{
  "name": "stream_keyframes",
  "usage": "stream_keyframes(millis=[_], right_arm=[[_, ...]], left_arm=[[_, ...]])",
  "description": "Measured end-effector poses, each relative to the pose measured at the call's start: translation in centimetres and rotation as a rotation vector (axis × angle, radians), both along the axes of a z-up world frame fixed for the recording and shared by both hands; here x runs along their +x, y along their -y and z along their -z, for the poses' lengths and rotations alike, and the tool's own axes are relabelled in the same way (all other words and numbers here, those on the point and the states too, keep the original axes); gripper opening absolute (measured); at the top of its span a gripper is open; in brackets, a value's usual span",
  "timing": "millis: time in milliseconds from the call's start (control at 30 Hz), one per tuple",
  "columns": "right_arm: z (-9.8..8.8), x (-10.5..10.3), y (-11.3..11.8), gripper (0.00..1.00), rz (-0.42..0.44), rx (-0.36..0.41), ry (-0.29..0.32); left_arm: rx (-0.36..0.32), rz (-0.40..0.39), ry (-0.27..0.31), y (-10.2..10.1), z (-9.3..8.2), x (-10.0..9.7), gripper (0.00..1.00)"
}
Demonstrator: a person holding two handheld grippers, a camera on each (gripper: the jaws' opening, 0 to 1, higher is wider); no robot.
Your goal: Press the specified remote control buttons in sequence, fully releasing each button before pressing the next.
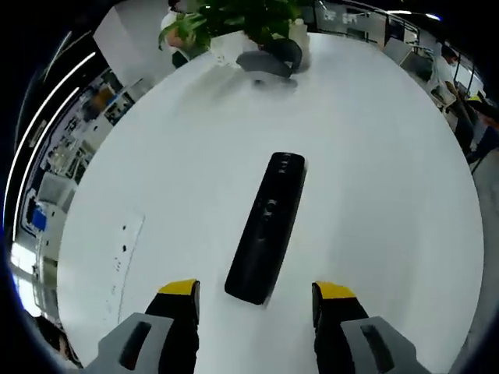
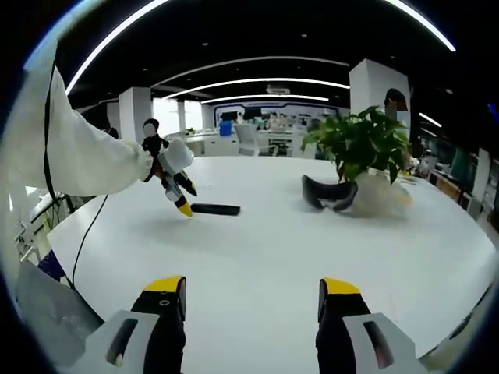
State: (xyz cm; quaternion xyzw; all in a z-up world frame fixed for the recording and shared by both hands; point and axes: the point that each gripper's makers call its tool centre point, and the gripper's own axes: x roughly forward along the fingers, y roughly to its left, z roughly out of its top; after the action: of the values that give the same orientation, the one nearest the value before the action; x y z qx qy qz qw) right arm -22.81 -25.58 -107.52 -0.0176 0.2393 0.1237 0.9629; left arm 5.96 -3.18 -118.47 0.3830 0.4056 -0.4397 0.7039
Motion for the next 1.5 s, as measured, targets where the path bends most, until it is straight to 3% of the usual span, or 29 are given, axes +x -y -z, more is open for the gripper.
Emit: stream_keyframes(millis=[100, 133, 233, 333, 467, 500, 800, 1133, 1267, 1500], right_arm=[[0.1, 0.0, -0.1, 0.68, -0.006, -0.004, -0.007], [0.1, 0.0, -0.1, 0.68, -0.006, -0.006, -0.007], [0.3, 0.0, -0.2, 0.67, -0.009, -0.010, -0.013], [0.4, 0.0, -0.3, 0.66, -0.013, -0.012, -0.018], [0.5, 0.0, -0.3, 0.66, -0.014, -0.018, -0.021], [0.5, 0.0, -0.2, 0.66, -0.009, -0.016, -0.023], [0.5, 0.0, -0.3, 0.64, -0.009, -0.012, -0.025], [0.4, 0.0, -0.1, 0.64, -0.003, -0.009, -0.016], [0.2, 0.0, -0.1, 0.64, -0.001, -0.006, -0.012], [0.0, -0.1, -0.2, 0.63, -0.009, 0.003, -0.004]], left_arm=[[0.023, 0.014, -0.006, 0.2, 0.4, 0.3, 0.59], [0.026, 0.059, -0.033, 0.4, 0.3, -0.1, 0.59], [0.059, 0.096, -0.054, 0.5, 0.3, 0.3, 0.60], [0.074, 0.067, -0.164, 0.3, 0.7, 0.1, 0.58], [0.056, 0.007, -0.251, -0.2, 1.2, 0.4, 0.61], [0.065, 0.060, -0.222, -0.3, 1.0, 0.8, 0.60], [0.071, 0.063, -0.223, -0.4, 1.1, 0.4, 0.57], [0.071, 0.126, -0.211, 0.1, 1.0, -0.9, 0.38], [0.055, 0.133, -0.195, 0.3, 1.1, -1.6, 0.23], [0.051, 0.094, -0.156, 0.5, 1.2, -2.2, 0.23]])
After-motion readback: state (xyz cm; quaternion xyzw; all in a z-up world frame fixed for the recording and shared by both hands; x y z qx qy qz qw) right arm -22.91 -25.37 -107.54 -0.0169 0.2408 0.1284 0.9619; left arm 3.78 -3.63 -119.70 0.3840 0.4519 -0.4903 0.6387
